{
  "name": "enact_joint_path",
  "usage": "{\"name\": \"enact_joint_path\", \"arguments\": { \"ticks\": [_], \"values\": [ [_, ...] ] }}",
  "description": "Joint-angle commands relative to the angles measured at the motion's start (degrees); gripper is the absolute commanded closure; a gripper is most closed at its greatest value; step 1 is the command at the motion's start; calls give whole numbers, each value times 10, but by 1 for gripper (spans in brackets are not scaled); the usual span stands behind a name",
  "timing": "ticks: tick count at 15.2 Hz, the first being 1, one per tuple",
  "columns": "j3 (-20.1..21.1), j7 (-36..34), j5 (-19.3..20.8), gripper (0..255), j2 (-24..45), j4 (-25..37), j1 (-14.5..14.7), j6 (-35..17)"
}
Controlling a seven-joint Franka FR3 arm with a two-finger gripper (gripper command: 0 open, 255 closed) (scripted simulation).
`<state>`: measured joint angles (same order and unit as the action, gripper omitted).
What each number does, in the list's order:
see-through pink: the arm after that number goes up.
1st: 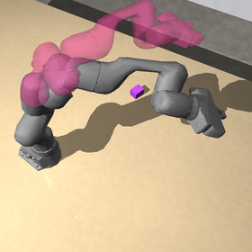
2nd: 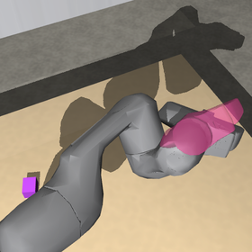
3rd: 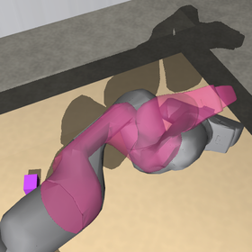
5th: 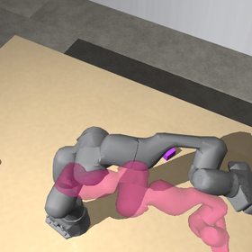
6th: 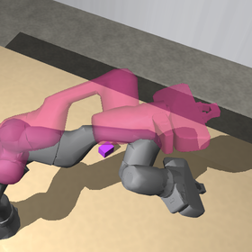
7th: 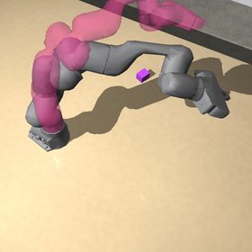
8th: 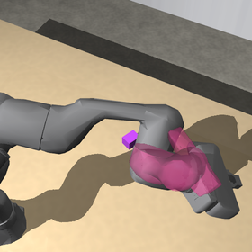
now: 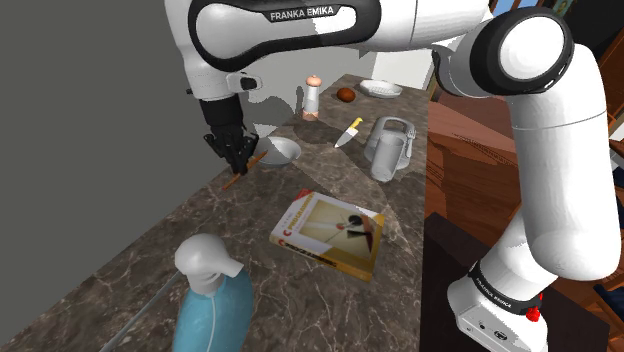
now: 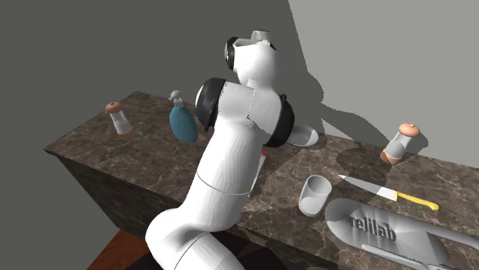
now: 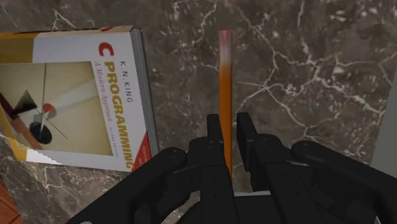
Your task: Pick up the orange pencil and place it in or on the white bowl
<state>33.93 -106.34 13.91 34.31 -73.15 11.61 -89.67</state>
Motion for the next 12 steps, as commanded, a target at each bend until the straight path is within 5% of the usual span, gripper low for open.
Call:
{"name": "enact_joint_path", "arguments": {
  "ticks": [1,12],
  "values": [
    [0,0,0,255,0,10,2,10],
    [-39,123,29,255,57,137,-54,76]
  ]
}}
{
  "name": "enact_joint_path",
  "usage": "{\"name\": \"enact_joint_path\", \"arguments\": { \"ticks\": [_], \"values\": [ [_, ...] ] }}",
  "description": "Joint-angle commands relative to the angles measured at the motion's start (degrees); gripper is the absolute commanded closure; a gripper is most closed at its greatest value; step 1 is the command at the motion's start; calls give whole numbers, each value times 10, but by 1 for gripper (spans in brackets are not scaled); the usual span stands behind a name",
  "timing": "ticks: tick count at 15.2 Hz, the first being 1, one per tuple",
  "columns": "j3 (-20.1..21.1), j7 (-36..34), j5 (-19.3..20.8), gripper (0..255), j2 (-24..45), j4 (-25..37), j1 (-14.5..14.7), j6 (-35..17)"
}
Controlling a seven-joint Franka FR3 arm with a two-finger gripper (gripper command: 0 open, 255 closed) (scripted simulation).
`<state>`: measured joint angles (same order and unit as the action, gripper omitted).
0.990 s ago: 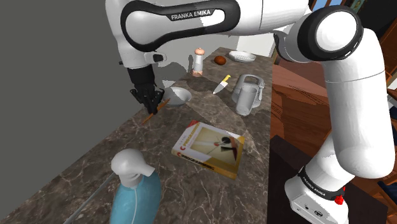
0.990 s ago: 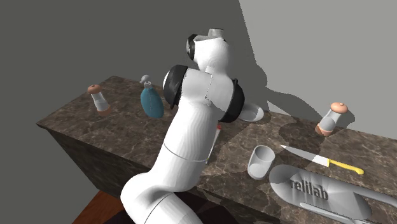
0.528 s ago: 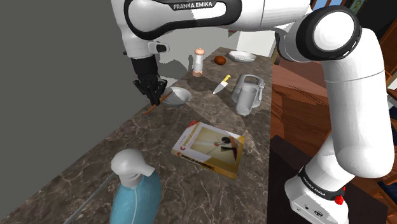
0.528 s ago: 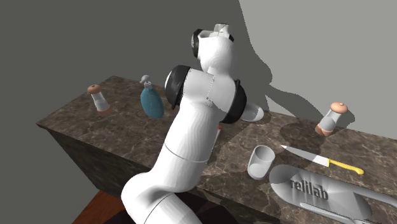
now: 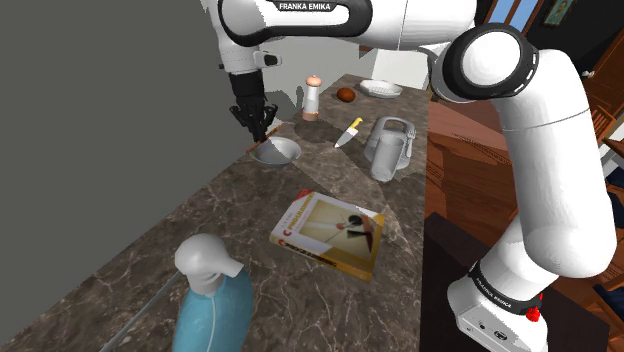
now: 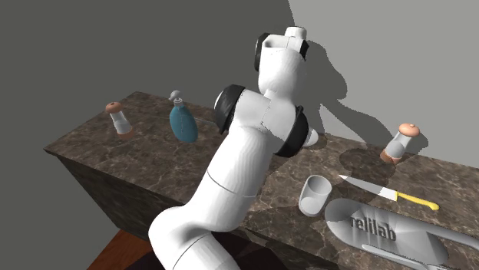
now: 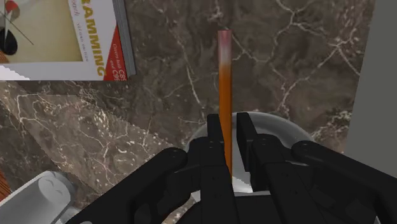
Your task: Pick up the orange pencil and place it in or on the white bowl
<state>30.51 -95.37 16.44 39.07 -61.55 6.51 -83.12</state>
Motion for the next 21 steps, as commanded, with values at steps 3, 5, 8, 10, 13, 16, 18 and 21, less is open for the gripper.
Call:
{"name": "enact_joint_path", "arguments": {
  "ticks": [3,5,8,10,13,16,18,21],
  "values": [
    [-18,50,18,255,47,94,-6,43],
    [-32,82,31,255,93,185,2,82],
    [-29,77,28,255,79,134,-12,48],
    [-28,74,27,255,73,107,-19,28],
    [-26,70,26,255,68,73,-27,1],
    [-26,67,26,255,66,45,-33,-23],
    [-26,65,26,255,66,29,-37,-39],
    [-27,63,27,255,68,7,-41,-60]
  ]
}}
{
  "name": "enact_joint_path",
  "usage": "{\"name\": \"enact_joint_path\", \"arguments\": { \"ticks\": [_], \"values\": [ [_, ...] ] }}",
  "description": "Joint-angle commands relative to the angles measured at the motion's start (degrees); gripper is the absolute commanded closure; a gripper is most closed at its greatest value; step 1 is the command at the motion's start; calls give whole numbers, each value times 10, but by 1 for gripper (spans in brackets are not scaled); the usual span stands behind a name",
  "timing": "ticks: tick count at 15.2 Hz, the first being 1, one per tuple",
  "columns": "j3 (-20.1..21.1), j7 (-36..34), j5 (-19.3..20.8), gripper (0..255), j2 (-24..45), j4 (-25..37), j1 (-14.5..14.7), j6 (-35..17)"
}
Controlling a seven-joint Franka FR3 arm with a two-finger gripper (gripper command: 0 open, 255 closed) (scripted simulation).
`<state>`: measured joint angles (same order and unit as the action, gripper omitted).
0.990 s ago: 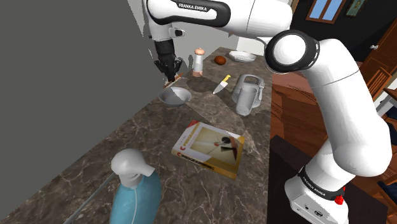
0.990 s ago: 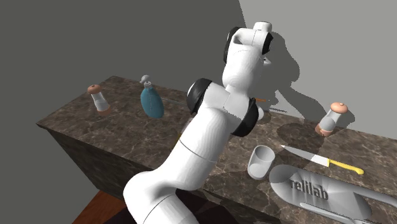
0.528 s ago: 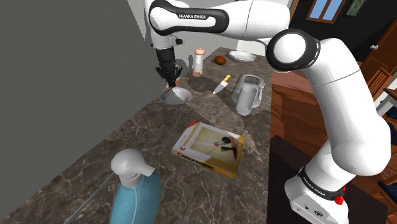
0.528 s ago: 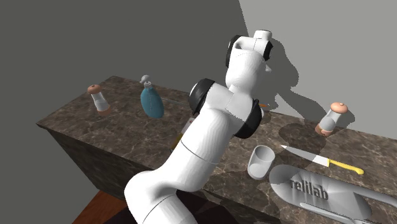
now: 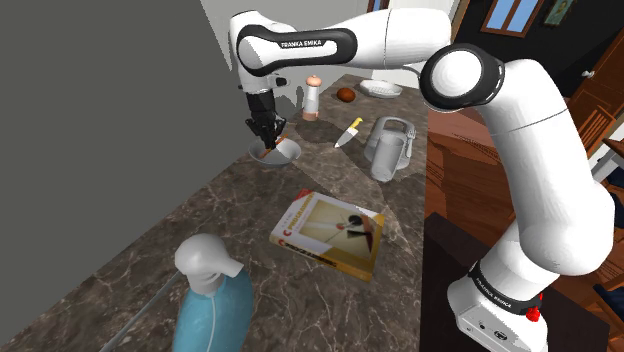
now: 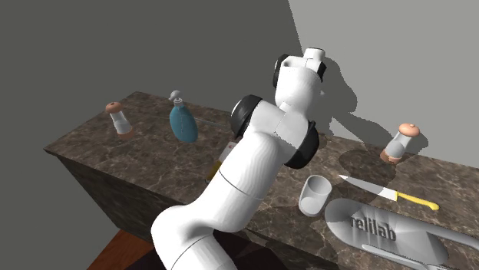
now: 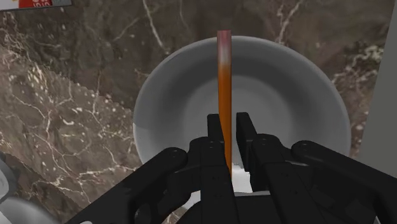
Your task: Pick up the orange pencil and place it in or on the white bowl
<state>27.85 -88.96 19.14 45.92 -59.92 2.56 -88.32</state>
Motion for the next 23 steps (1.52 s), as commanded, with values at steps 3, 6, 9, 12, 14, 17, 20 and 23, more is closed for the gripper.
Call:
{"name": "enact_joint_path", "arguments": {
  "ticks": [3,6,9,12,14,17,20,23],
  "values": [
    [0,-2,1,255,0,-14,-3,-13],
    [0,-2,1,255,0,-14,-3,-13],
    [0,-2,1,0,0,-14,-3,-13],
    [0,-2,1,0,0,-14,-2,-13],
    [0,-2,1,0,0,-14,-2,-13],
    [-6,10,6,0,32,105,28,67],
    [-10,15,8,0,48,151,41,94],
    [-10,15,8,0,48,151,41,94]
  ]
}}
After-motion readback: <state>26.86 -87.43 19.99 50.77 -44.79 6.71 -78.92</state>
